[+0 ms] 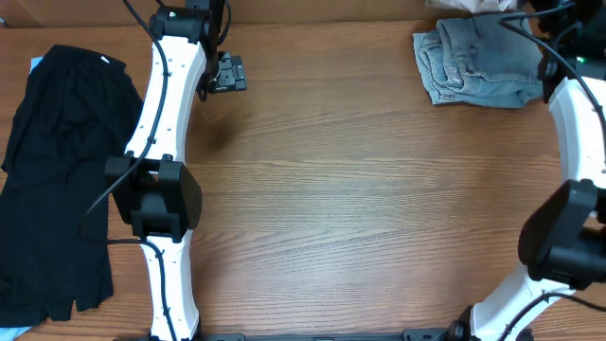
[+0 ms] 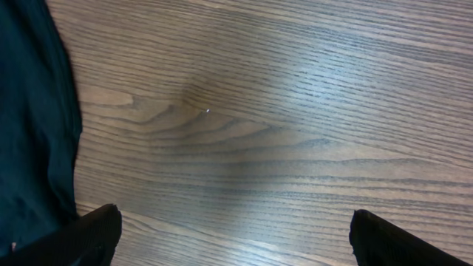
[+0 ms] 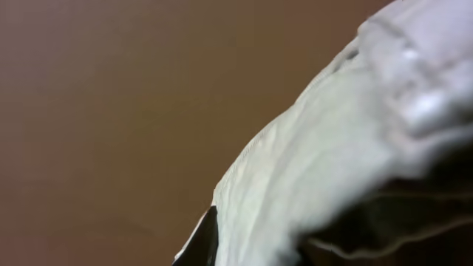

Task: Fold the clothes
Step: 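Carry the shorts with the right gripper onto the blue jeans at top right, then release the shorts onto the jeans stack and lift the right gripper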

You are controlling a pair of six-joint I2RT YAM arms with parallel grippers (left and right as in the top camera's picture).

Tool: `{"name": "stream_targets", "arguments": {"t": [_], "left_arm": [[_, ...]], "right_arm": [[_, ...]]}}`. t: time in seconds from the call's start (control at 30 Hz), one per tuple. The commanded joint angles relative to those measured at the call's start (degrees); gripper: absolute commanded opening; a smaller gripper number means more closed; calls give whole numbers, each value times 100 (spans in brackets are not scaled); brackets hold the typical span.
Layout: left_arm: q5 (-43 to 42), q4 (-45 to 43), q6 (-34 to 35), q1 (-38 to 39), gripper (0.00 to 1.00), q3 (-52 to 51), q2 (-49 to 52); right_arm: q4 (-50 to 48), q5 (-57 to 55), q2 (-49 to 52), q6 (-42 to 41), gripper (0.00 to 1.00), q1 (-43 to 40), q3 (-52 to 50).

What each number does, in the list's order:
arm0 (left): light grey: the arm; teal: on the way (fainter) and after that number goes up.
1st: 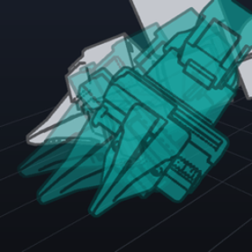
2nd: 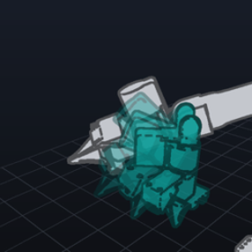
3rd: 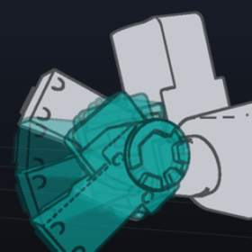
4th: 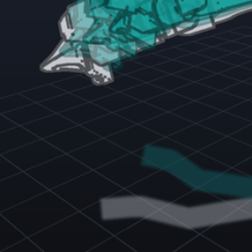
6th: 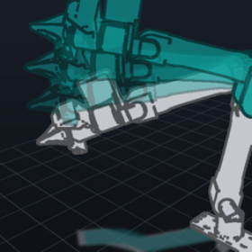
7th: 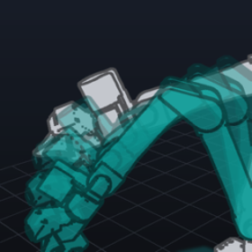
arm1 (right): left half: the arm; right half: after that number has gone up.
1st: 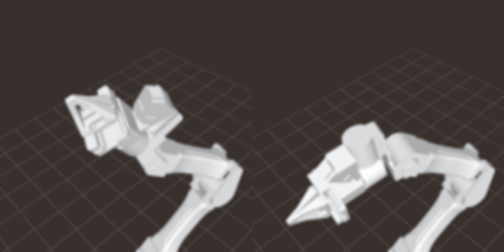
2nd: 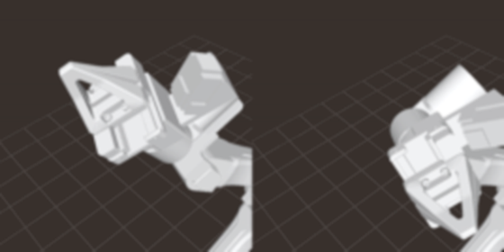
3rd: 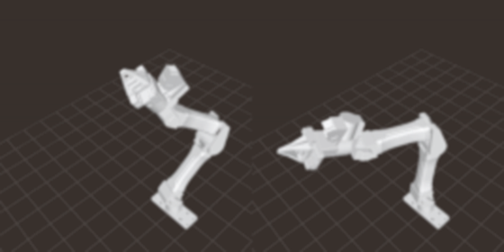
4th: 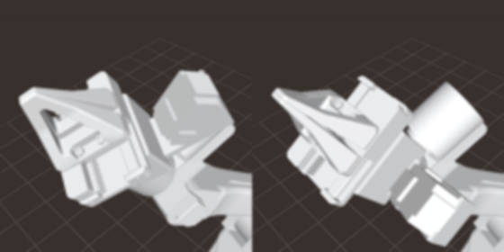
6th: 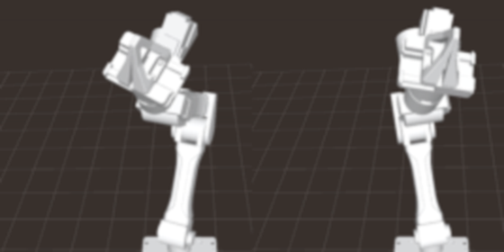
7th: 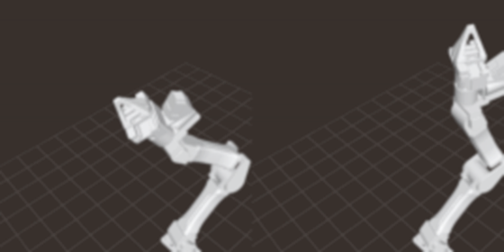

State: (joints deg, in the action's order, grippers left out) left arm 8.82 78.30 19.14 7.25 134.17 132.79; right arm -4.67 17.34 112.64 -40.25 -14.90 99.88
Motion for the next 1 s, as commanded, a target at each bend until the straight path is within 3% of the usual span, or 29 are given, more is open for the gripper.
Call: {"name": "stream_targets", "arguments": {"t": [0.0,0.17,0.4,0.43,0.5,0.53,0.57,0.6,0.67,0.97], "left_arm": [[57,-46,-92,-20,100,-42,72],[48,-83,-90,-9,100,-42,72],[-96,-107,-90,-9,100,-42,72],[-98,-114,-90,-9,100,-42,72],[-98,-129,-90,-9,100,-42,72],[-98,-138,-90,-9,100,-42,72],[-101,-146,-90,-9,100,-42,72],[-98,-153,-90,-9,100,-42,72],[-98,-168,-90,-9,100,-42,72],[-98,-203,-90,-9,100,-42,72]], "right_arm": [[-114,-144,498,0,4,24,221],[435,-146,992,15,4,13,219],[1961,-446,988,433,5,-142,219],[2201,-448,984,468,12,-184,219],[2752,-446,984,474,42,-269,219],[2983,-446,984,507,68,-306,219],[3213,-442,984,584,80,-341,219],[3493,-448,981,647,85,-382,219],[3956,-444,955,765,90,-474,219],[4774,-166,166,1709,89,-752,221]]}}
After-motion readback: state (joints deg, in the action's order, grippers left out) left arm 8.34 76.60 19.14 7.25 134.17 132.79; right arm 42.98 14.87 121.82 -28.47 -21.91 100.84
